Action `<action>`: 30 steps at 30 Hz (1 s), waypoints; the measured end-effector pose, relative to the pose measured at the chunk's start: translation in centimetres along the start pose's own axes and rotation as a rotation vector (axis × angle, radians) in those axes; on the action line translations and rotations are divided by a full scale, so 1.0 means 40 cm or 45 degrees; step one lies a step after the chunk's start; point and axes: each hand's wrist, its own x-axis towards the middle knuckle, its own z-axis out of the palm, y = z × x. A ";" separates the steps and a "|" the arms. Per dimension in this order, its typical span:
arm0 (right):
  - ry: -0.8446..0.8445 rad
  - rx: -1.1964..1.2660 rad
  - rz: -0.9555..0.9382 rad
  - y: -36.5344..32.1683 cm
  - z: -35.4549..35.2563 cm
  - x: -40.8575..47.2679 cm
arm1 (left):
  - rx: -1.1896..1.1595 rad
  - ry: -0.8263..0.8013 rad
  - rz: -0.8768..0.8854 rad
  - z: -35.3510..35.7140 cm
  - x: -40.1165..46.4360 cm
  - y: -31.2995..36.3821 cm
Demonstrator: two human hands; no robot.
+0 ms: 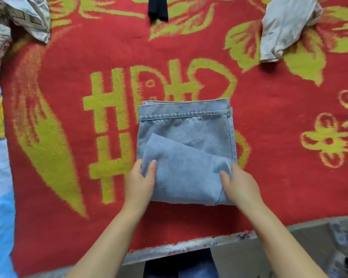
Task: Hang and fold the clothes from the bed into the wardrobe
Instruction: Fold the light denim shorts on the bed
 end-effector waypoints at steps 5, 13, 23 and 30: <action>0.238 -0.091 -0.182 -0.030 0.007 0.072 | -0.020 0.195 -0.220 0.004 -0.066 -0.091; 0.313 -0.158 -0.182 0.018 0.089 0.092 | 0.314 0.141 -0.098 0.017 -0.047 -0.155; 0.448 -0.134 -0.165 0.038 0.102 0.079 | 0.747 0.245 -0.094 0.032 -0.052 -0.130; 0.307 -0.489 -0.924 0.029 0.212 0.049 | 1.249 -0.161 0.805 0.106 -0.020 -0.144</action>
